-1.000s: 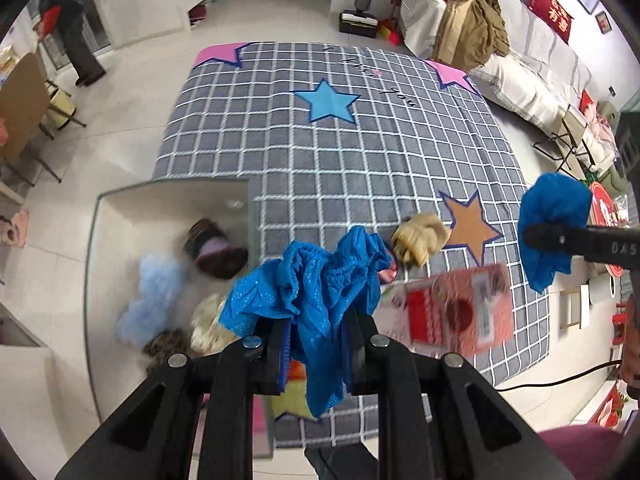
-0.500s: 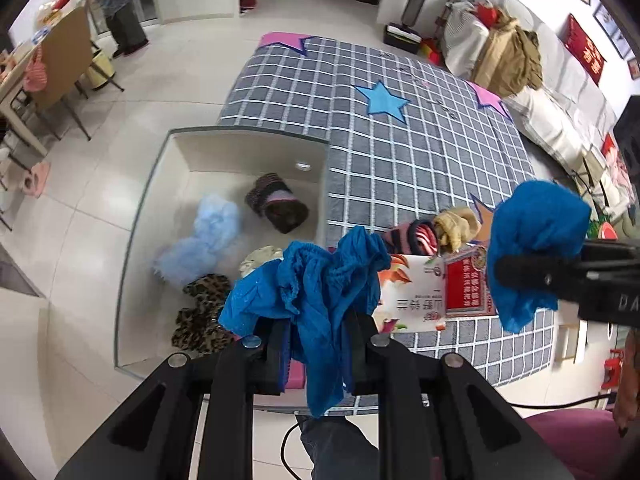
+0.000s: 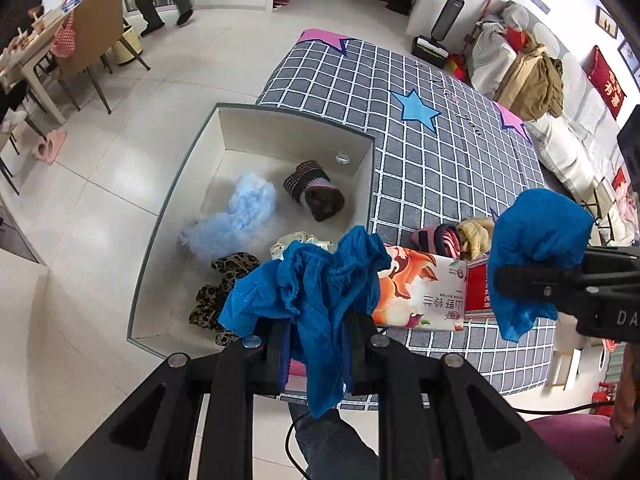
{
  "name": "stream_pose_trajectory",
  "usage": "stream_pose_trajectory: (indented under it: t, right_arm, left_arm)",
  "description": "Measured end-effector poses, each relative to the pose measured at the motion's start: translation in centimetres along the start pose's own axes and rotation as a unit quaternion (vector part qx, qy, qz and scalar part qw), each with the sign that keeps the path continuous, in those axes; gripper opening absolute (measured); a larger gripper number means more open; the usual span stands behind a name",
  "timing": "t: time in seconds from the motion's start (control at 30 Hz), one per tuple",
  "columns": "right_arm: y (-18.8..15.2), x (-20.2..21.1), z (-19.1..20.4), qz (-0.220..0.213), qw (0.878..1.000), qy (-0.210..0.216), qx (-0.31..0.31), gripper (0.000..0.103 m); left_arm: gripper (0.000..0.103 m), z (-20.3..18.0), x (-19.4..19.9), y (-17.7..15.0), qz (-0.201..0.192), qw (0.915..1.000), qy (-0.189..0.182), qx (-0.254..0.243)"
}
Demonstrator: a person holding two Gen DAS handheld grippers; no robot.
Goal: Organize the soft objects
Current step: 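Carry both blue cloths over the white box with both tools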
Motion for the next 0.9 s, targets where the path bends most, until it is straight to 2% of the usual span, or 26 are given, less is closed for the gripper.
stream_pose_trajectory:
  t: [0.9]
  right_arm:
    - [0.5,-3.1,2.5,0.034,0.999,-0.006,0.031,0.034]
  left_arm:
    - [0.021,2.7,-0.7,-0.7,0.009,0.9997,0.003,0.022]
Point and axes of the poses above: each gripper's, at about its wrist camera, not at the fingertips, and x roughly against the way its jaws point, z to its left, y to its top, the point moved 9 cm from there along -x, roughly the way its jaws point, and after that the axes turned 9 degrees about y, right-handed, at the moved point
